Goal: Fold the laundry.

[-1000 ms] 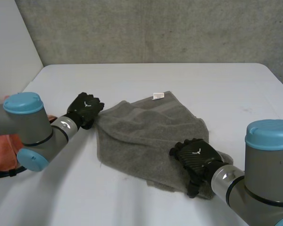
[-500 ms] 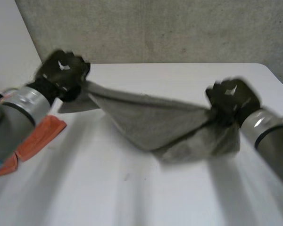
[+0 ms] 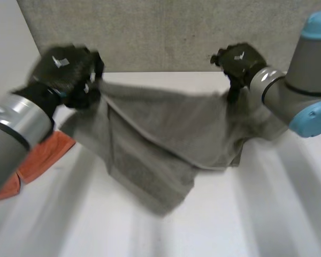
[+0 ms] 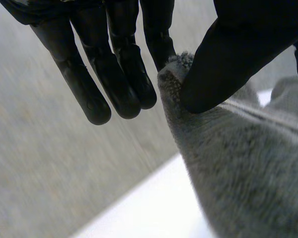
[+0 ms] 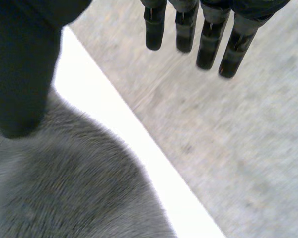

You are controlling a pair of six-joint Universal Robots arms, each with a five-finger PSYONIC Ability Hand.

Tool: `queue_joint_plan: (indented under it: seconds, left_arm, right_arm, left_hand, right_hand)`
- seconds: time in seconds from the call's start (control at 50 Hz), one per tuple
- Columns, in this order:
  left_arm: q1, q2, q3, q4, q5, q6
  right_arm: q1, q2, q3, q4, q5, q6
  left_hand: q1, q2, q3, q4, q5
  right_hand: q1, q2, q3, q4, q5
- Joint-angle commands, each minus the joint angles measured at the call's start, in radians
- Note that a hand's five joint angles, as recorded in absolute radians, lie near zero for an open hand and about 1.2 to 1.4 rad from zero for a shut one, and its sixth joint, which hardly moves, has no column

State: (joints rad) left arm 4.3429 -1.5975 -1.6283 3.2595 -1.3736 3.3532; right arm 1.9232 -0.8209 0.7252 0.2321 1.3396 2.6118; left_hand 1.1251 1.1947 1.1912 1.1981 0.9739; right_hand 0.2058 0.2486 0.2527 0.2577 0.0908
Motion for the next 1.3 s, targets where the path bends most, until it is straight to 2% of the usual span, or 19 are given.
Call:
queue_joint_plan:
  seconds: [0.02,0.08,0.18,0.28,0.42,0.5,0.6,0.84,0.88,0.98,1.0,1.1,1.18,1.2,1.3]
  left_arm:
    - [-0.04,-0.156,-0.001,0.0,-0.119,0.072]
    - [-0.043,-0.165,-0.001,0.002,-0.15,0.104]
    - [-0.046,-0.147,0.004,0.003,-0.153,0.106]
    - [-0.069,-0.081,0.021,0.003,-0.153,0.104]
    - [-0.095,-0.002,0.03,0.005,-0.153,0.107]
    - [-0.105,0.011,0.022,0.003,-0.154,0.106]
    - [-0.123,0.014,0.004,0.003,-0.157,0.106]
    - [-0.112,0.014,-0.005,0.003,-0.157,0.106]
    - [-0.111,0.014,-0.005,0.003,-0.157,0.106]
    - [-0.111,0.016,-0.001,0.005,-0.159,0.106]
    - [-0.109,0.016,0.002,0.005,-0.159,0.106]
    - [-0.097,0.024,0.012,0.003,-0.162,0.109]
    - [-0.062,0.065,0.019,0.0,-0.162,0.109]
    - [-0.043,0.082,0.022,0.0,-0.162,0.112]
    - [0.004,0.117,0.041,-0.026,-0.154,0.118]
  right_arm:
    - [0.0,-0.053,0.081,0.096,0.072,0.034]
    - [-0.009,-0.159,0.213,0.122,0.081,0.082]
    - [-0.01,-0.29,0.46,0.118,0.066,0.122]
    - [-0.01,-0.316,0.695,0.057,0.009,0.177]
    - [-0.012,-0.317,0.816,-0.16,-0.005,0.266]
    - [-0.013,-0.288,0.813,-0.24,-0.007,0.306]
    - [-0.006,-0.181,0.749,-0.281,0.004,0.313]
    - [-0.001,-0.024,0.609,-0.29,0.004,0.313]
    - [-0.001,-0.018,0.605,-0.298,0.006,0.312]
    - [-0.001,0.003,0.563,-0.339,0.021,0.303]
    - [-0.001,0.002,0.557,-0.341,0.027,0.301]
    - [-0.012,-0.059,0.519,-0.306,0.047,0.294]
    - [-0.013,-0.237,0.496,-0.142,0.015,0.217]
    - [-0.018,-0.32,0.467,-0.046,-0.006,0.161]
    - [-0.076,-0.451,0.321,0.238,-0.054,-0.027]
  left_hand:
    - [0.271,0.202,0.205,0.198,0.248]
    - [0.271,0.202,0.205,0.198,0.248]
    - [0.271,0.202,0.205,0.198,0.248]
    - [0.271,0.202,0.205,0.198,0.248]
    - [0.271,0.202,0.205,0.198,0.248]
    - [0.271,0.202,0.205,0.198,0.248]
    - [0.271,0.202,0.205,0.198,0.248]
    - [0.271,0.202,0.205,0.198,0.248]
    - [0.271,0.202,0.205,0.198,0.248]
    - [0.271,0.202,0.205,0.198,0.248]
    - [0.271,0.202,0.205,0.198,0.248]
    - [0.271,0.202,0.205,0.198,0.248]
    - [0.271,0.202,0.205,0.198,0.248]
    - [0.271,0.202,0.205,0.198,0.248]
    - [0.271,0.202,0.205,0.198,0.248]
  right_hand:
    - [-0.031,-0.074,-0.078,-0.083,-0.091]
    - [-0.031,-0.074,-0.078,-0.083,-0.091]
    - [-0.031,-0.074,-0.078,-0.083,-0.091]
    - [-0.015,-0.058,-0.062,-0.067,-0.075]
    - [0.281,0.238,0.234,0.229,0.222]
    - [0.36,0.318,0.314,0.309,0.301]
    - [0.425,0.382,0.378,0.373,0.366]
    - [0.548,0.505,0.501,0.496,0.489]
    - [0.622,0.579,0.575,0.57,0.562]
    - [1.189,1.147,1.142,1.137,1.13]
    - [1.19,1.148,1.144,1.139,1.131]
    - [1.19,1.148,1.144,1.139,1.131]
    - [1.19,1.148,1.144,1.139,1.131]
    - [1.19,1.148,1.144,1.139,1.131]
    - [1.19,1.148,1.144,1.139,1.131]
